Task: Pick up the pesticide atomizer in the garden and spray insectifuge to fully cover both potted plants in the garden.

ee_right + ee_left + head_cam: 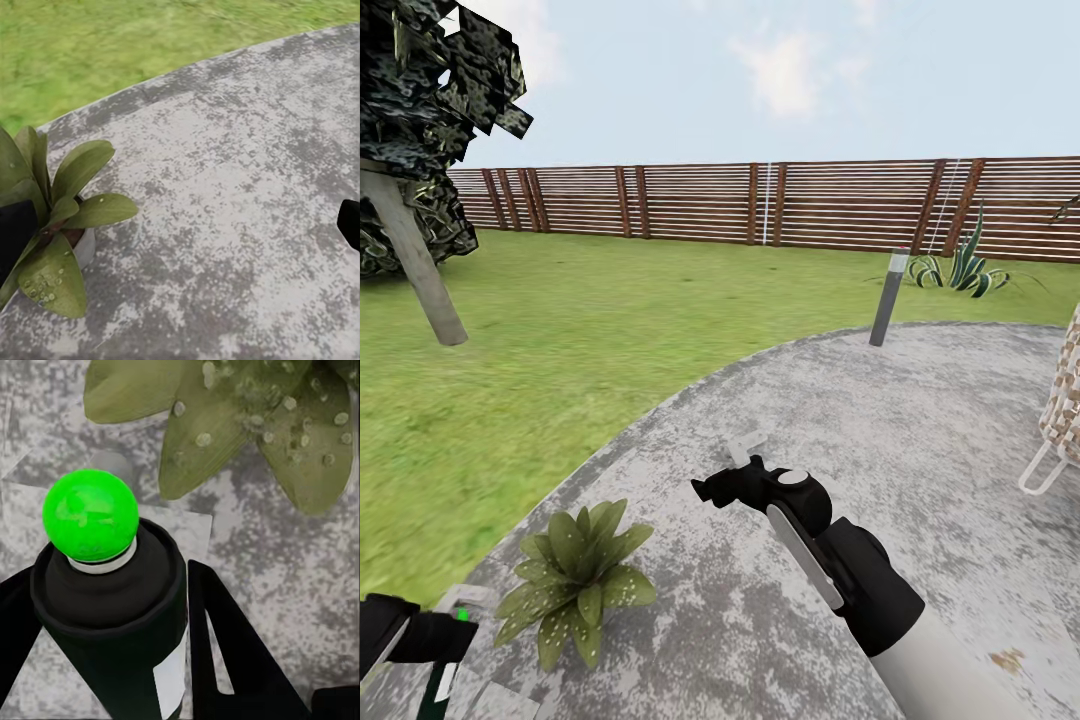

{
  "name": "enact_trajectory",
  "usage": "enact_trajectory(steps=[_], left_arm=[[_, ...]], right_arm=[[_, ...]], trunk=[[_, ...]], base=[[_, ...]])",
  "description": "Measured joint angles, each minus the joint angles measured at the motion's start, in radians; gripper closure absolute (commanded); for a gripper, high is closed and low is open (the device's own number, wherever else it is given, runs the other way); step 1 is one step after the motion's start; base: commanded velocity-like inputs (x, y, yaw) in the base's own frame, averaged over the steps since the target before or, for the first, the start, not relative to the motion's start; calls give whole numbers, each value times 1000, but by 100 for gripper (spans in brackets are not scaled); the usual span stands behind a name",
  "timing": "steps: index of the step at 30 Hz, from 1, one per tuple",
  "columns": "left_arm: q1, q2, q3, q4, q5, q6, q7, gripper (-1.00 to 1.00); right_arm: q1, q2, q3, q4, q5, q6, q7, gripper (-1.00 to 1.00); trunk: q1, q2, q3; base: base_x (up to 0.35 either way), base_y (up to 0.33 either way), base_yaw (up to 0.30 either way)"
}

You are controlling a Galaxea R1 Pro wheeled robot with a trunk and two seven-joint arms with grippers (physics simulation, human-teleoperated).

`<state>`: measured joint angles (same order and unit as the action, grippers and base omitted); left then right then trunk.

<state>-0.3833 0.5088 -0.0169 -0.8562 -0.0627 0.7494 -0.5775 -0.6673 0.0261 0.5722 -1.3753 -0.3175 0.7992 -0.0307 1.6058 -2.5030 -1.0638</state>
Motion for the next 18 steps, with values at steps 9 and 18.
enact_trajectory(steps=[9, 18], left_arm=[[0, 4, -18, -4, -33, -2, -110, 100], [0, -6, -91, -12, -35, -2, -175, 100]], right_arm=[[0, 0, -1, 2, 0, -1, 0, -100], [0, 0, -6, -5, 0, 2, 0, -100]], trunk=[[0, 0, 0], [0, 0, 0]], base=[[53, 227, 0], [37, 72, 0]])
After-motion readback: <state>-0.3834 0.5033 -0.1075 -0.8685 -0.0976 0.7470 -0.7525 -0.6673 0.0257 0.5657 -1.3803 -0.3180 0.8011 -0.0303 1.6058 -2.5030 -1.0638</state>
